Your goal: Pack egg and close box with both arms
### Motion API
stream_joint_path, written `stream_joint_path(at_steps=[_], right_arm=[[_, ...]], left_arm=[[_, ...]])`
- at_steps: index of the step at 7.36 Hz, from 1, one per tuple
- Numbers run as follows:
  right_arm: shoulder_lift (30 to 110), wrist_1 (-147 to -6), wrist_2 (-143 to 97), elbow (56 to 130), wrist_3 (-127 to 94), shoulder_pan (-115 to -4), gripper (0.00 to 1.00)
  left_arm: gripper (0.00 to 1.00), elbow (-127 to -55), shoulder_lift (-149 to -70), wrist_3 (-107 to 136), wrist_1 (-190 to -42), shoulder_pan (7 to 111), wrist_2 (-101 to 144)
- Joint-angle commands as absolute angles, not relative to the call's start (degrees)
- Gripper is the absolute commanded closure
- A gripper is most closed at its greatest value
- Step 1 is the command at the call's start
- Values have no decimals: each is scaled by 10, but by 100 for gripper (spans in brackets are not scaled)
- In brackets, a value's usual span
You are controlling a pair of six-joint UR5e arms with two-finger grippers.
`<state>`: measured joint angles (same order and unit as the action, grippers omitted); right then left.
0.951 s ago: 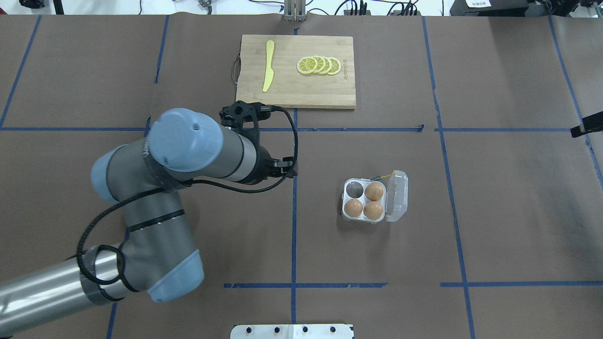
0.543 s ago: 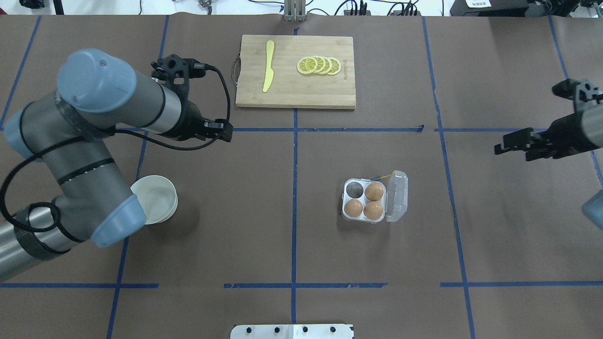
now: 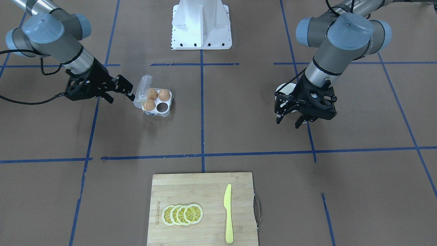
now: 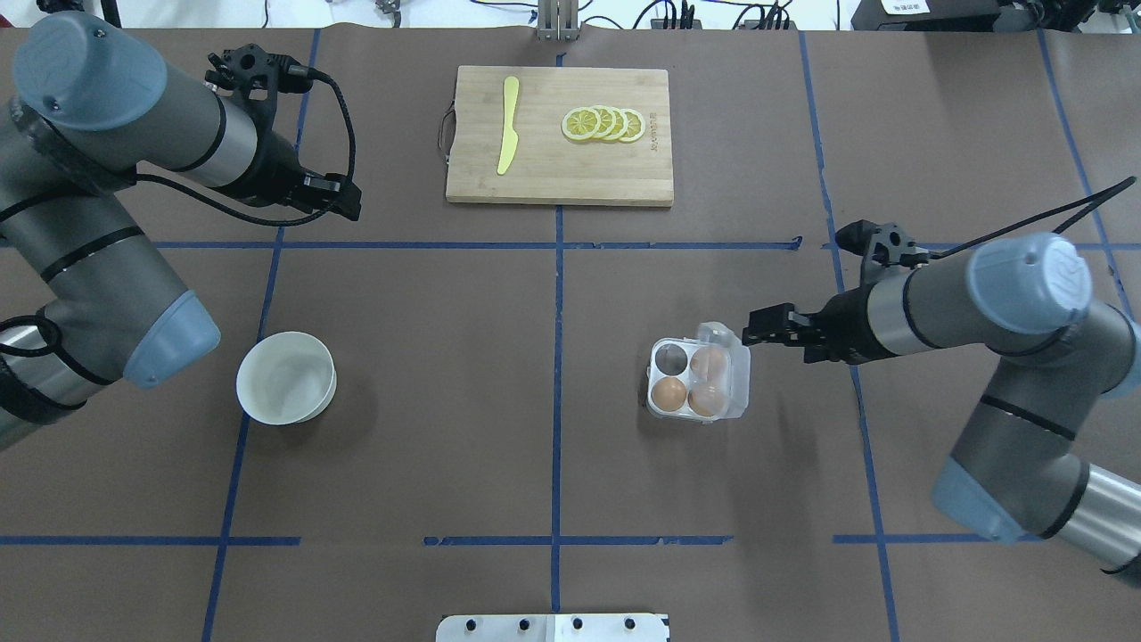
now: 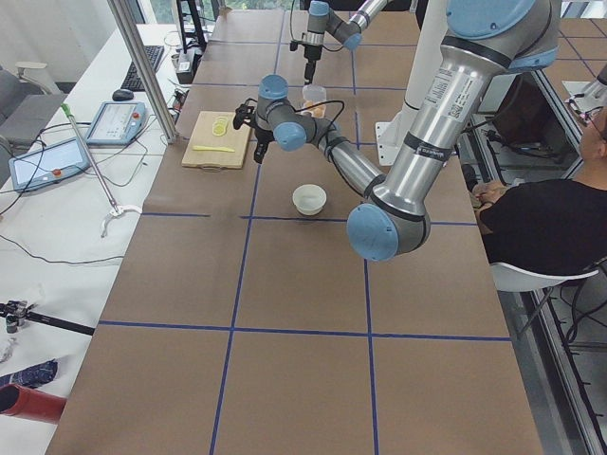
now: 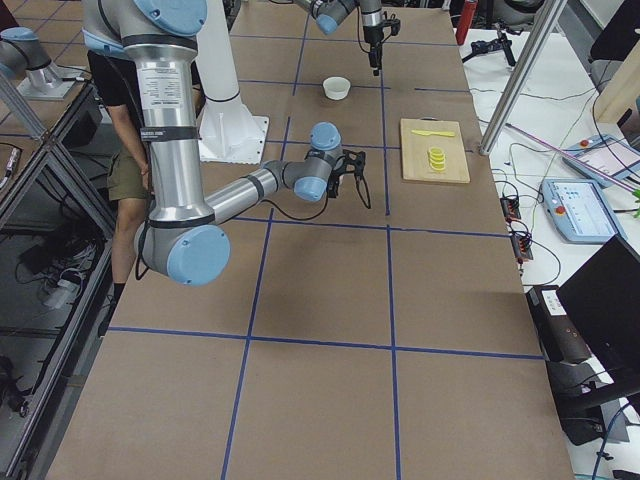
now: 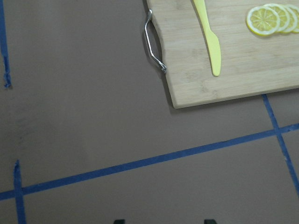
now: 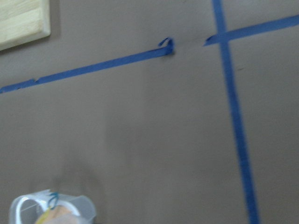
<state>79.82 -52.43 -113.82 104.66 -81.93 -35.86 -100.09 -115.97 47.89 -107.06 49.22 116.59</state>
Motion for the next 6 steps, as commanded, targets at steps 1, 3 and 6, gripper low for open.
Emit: stream_joint_path(at_steps=[1,3,6], right_arm=[[695,-658,-1121,1052,-831,-342,0],[710,-695,-1137,1107,-830,-362,0],[764,-753,-1245,1164,-818,-481,0]], left_arm=[[36,-993,-1159,463,-1071,511,1173],[35,-1000,-1125,398,-1071,554,1217],[31,-1006,-1015,164,-1071,697,1304]])
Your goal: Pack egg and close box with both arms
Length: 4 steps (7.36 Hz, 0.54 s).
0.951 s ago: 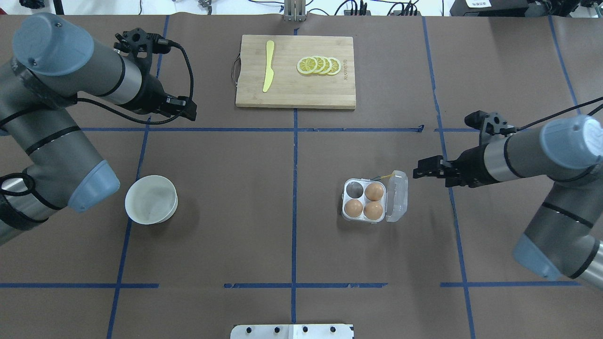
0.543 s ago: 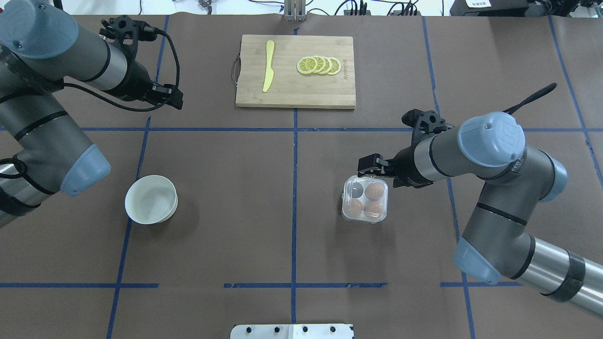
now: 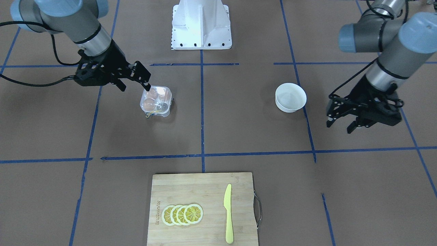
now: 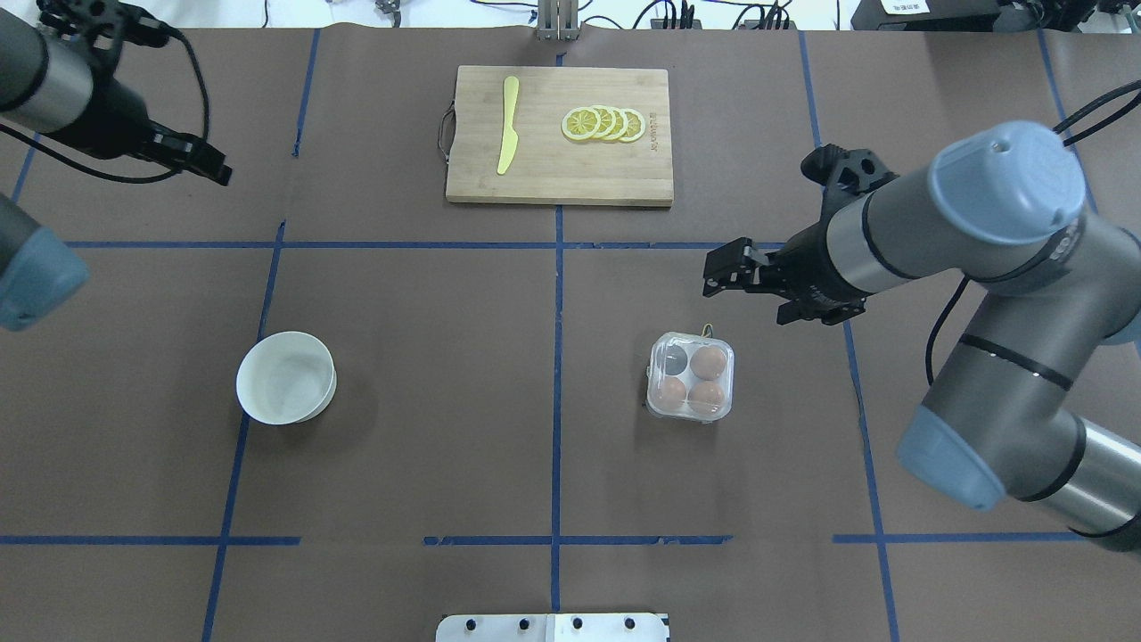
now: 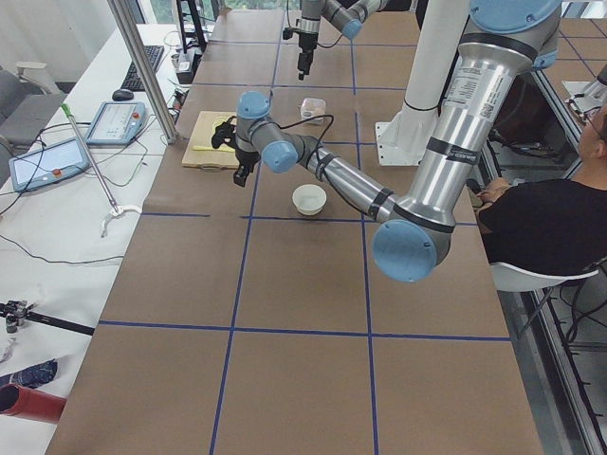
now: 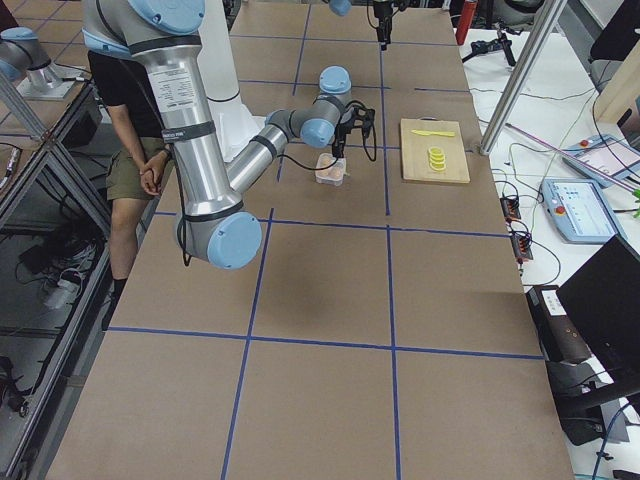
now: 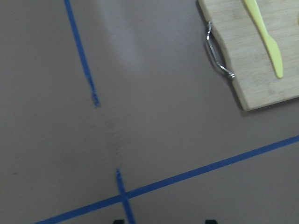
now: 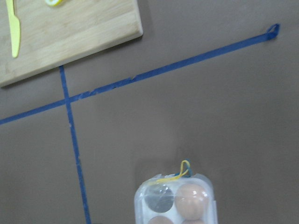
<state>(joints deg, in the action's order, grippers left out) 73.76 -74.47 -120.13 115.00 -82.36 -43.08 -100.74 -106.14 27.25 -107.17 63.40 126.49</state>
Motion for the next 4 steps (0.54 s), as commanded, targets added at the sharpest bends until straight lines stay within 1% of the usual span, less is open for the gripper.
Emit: stream_joint_path(at_steps=[1,2,3,4], right_arm=[[799,-752,-1278,1168,-774,-528,0],[850,-751,-1324,1165,-669,-588,0],[909,-753,-1357,1158,-531,-659,0],[952,-758,-1360,1134,-383,-737,0]], left_arm=[[31,-1003,-988,103,-1070,744,1329],[31,-1002,-957,38,-1070,777,1337],[27,-1000,-938,-7,-1064,806,1337],[1,-1000,-912,-30,-1066,821,1337]])
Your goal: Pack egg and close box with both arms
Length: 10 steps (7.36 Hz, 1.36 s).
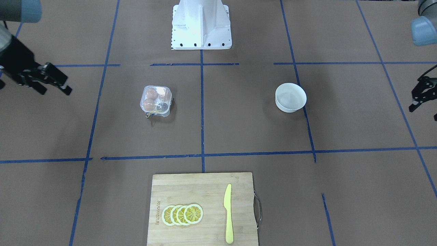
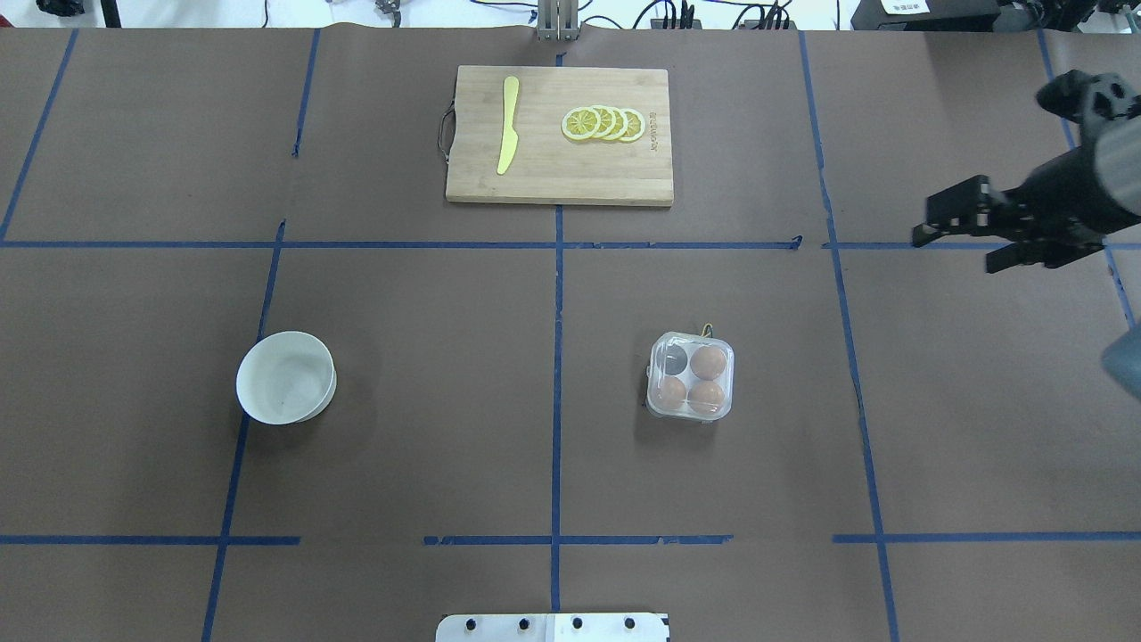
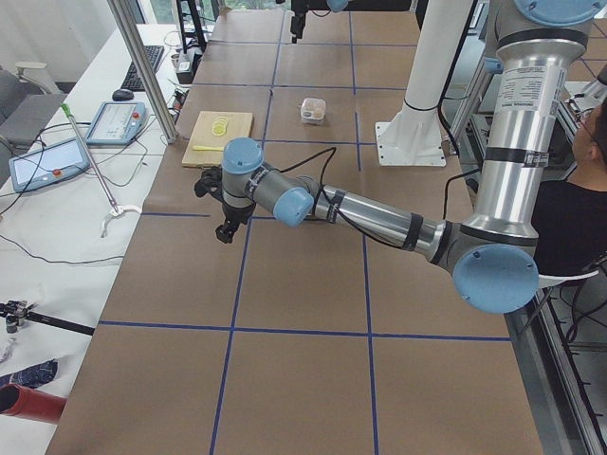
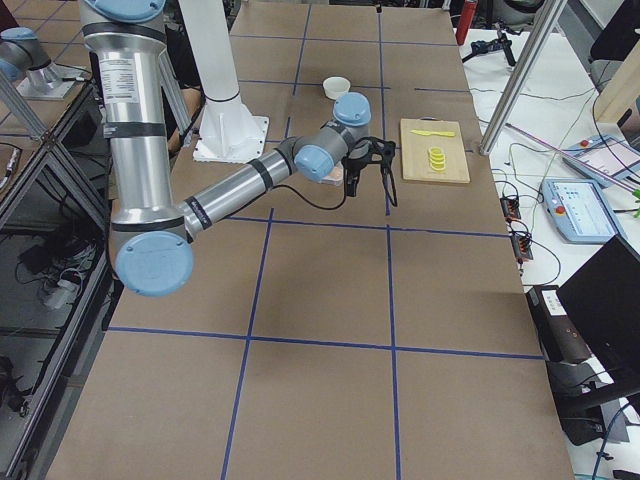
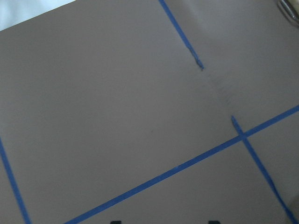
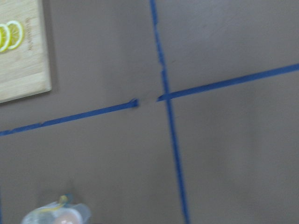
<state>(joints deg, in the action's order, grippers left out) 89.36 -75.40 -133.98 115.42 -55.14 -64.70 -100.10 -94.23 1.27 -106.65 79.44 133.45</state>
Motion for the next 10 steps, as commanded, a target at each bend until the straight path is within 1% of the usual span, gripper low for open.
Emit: stream_joint_path(at_steps=[1,2,3,4,5,6,7,9,10], right_arm=[[956,-759,-1363,1082,-270,-797,0],[953,-759,-1373,1011,-163,-859,0],[947,-759,-1376,951,-58,-890,0],[936,-761,-1377,929,-30,-899,0],[932,-794,-1378,930,-28,-902,0],[899,-842,-1378,929,-26,-908,0],[885,-856,-1375,928,-26,-911,0],[896,-854,-1369,927,-26,-916,0],[895,-853,-1375,924,-26,-916,0]], left_arm=[[0,-1000,-898,-45,-1065,830,1337],[0,-1000,-885,-54,-1063,833,1336],[0,-997,-885,-53,-1030,845,1336],[0,-1004,-885,-54,-977,852,1343],[0,-996,-880,-50,-969,853,1350],[0,-978,-862,-22,-968,852,1347],[0,-976,-851,14,-969,853,1346],[0,-986,-838,17,-968,855,1349],[0,-978,-843,18,-962,895,1350]])
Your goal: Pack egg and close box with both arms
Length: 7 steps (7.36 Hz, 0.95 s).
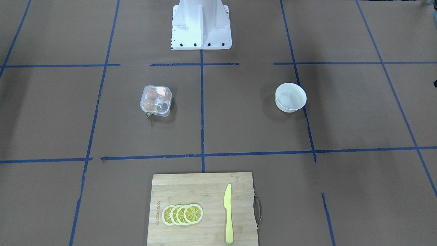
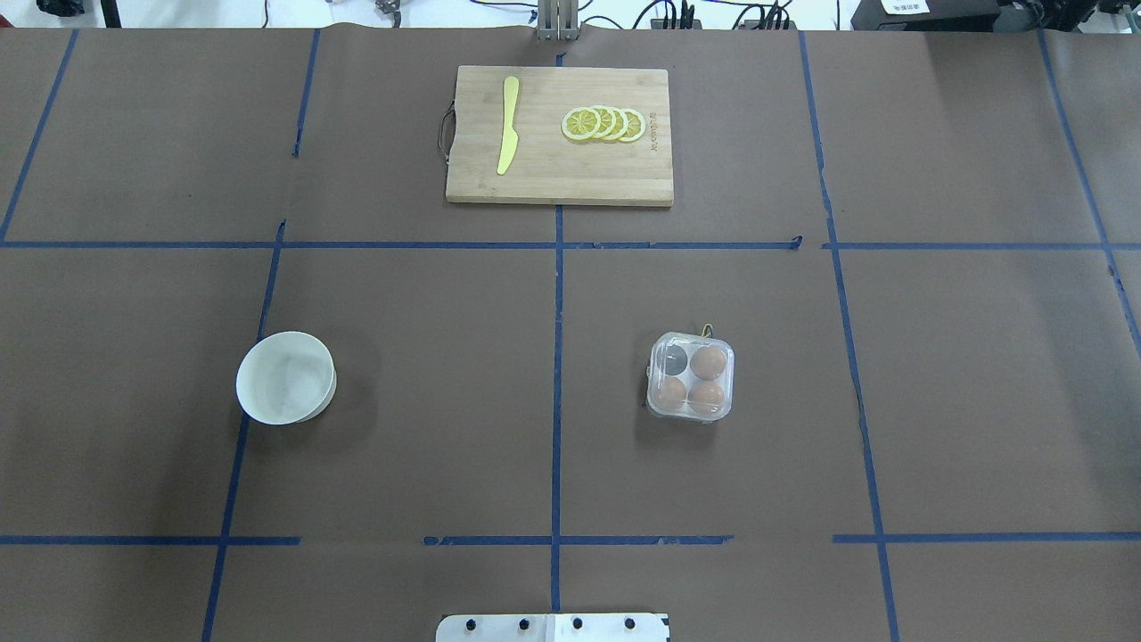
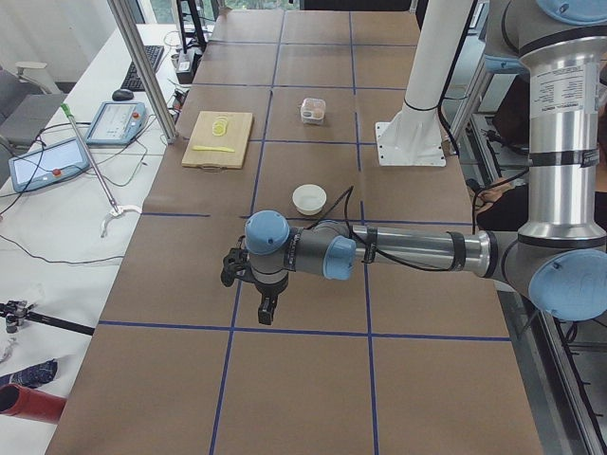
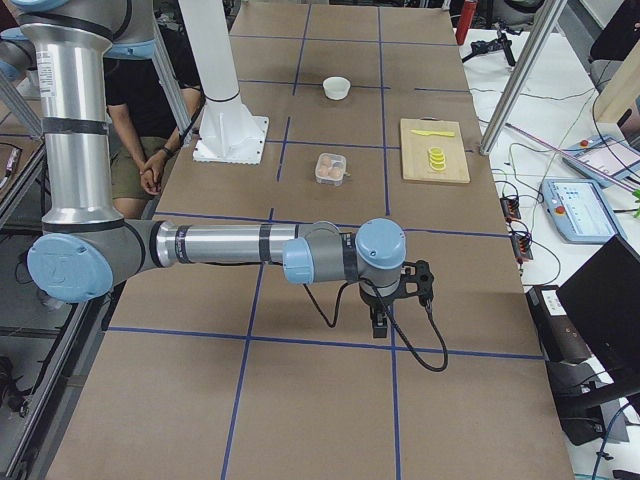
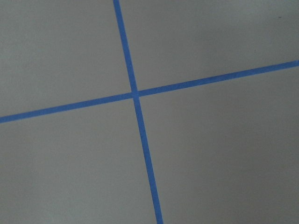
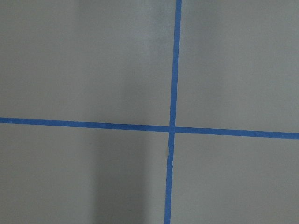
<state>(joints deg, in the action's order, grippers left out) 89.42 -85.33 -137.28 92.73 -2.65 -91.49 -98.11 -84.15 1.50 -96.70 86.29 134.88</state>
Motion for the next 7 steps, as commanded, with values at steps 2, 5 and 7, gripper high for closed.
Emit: stream_joint_path(at_steps=[2,5,7], right_arm=[[902,-847,-1368,923,-36,-916,0],[910,-846,-1367,930,-48,-916,0],[908,-846,-1362,925,-48,-915,0]], left_arm=[[0,-978,-848,12,-913,905,1346],[0,-970,-855,18,-915,904,1346],[0,-969,-854,18,-914,905,1345]])
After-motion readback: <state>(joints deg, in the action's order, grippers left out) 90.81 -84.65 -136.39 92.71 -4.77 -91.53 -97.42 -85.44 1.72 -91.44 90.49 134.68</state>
